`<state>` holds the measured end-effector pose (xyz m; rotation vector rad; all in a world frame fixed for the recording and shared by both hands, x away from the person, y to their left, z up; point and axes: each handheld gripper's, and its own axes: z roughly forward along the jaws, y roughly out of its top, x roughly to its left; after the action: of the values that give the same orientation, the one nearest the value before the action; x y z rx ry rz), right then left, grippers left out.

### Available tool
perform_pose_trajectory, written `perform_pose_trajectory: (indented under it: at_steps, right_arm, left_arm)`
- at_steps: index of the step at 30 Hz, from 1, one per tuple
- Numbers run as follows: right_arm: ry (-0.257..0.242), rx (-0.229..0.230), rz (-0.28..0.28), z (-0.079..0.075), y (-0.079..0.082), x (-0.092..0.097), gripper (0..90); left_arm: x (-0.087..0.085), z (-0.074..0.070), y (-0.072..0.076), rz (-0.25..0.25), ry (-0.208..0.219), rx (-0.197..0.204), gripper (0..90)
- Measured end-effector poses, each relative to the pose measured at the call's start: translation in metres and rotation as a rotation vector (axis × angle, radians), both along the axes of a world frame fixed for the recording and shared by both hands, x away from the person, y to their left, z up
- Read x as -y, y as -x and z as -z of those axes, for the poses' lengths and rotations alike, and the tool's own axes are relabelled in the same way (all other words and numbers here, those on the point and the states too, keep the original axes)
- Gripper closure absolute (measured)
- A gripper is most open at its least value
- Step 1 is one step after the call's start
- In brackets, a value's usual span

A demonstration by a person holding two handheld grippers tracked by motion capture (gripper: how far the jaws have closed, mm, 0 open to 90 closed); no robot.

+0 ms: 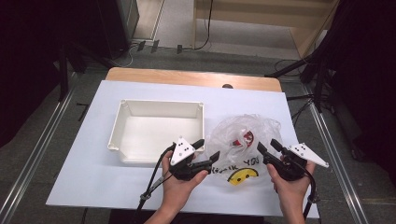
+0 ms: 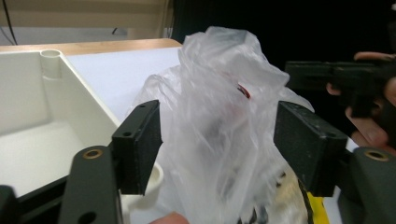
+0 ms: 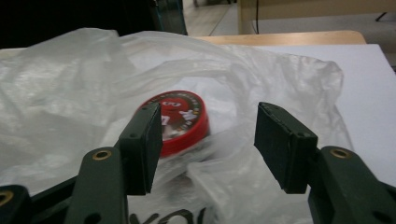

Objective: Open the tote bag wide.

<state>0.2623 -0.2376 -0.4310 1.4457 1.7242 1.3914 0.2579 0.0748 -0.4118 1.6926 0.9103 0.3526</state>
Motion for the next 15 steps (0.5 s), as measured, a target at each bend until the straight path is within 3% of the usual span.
perform_pose_trajectory:
  at_steps: [2, 5, 12, 15]
  right_arm:
    - [-0.006, 0.004, -0.028, -0.001, 0.002, -0.005, 43.1]
    - [0.003, 0.013, -0.053, 0.000, 0.005, -0.011, 43.3]
    - [-0.010, 0.028, -0.112, -0.001, 0.010, -0.027, 44.7]
    - [-0.062, 0.018, -0.150, -0.004, 0.011, -0.034, 44.5]
  left_arm:
    - [0.005, -0.002, -0.007, 0.006, -0.016, -0.031, 28.0]
    - [0.017, -0.001, -0.017, 0.031, -0.074, -0.065, 29.0]
    - [0.028, 0.010, -0.018, 0.051, -0.194, -0.093, 82.0]
    - [0.031, 0.017, -0.014, 0.049, -0.244, -0.089, 89.8]
